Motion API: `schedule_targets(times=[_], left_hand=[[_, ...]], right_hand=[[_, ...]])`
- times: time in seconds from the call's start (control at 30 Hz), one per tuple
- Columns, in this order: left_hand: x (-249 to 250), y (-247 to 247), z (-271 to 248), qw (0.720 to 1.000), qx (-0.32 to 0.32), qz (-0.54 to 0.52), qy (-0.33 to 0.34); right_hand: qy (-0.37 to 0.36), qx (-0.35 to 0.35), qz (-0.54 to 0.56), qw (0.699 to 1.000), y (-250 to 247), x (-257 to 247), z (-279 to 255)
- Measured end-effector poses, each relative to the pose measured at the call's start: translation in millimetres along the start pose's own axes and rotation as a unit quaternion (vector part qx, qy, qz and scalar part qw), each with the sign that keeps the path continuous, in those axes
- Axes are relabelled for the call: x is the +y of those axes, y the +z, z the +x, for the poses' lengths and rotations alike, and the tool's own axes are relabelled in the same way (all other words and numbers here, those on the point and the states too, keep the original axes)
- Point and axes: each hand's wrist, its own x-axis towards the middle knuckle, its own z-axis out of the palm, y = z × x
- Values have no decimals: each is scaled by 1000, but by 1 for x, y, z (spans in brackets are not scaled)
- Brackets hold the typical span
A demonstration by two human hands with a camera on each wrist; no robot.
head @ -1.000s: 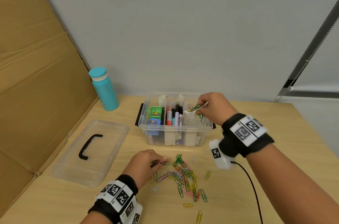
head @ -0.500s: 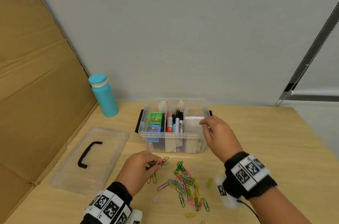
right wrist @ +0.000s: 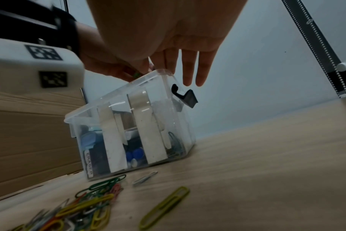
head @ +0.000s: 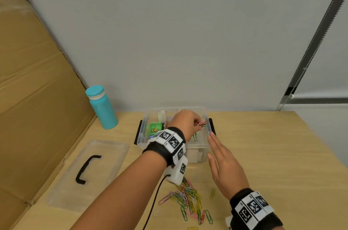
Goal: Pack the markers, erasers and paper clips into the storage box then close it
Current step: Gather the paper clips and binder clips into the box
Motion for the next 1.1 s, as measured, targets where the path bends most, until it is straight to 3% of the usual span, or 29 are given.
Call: schedule_targets(times=[0.13,0.2,0.5,0.63,0.73,0.8,0.87,1.0,1.1], left_hand=[[-4,19,17,990,-120,72,-26],[-5,22,17,986,-146,72,-22],[-11,-12,-57,998,22,-44,45],[-33,4,-106,998,-27,-48,41],[-59,35,-130,993,-120,-14,-6],[-71,55,-135,981,-192,33,-6],[-75,70,-133,973,-226,55,12],[-72,86,-124,963,-251,82,48],[-69,87,-123,964,-247,83,57]], right_hand=[[-4,2,-6,1000,-1,1,1],[-3,4,0,1000,-1,0,0],[27,-18,17,999,-13,-13,-2],[109,15,18,994,-19,-25,-20],[175,-133,18,975,-12,-26,-37],[219,-254,32,941,-6,-23,-46],[234,-327,26,915,-1,-26,-50],[211,-383,-25,899,13,-43,-49],[201,-364,-12,909,25,-55,-42]])
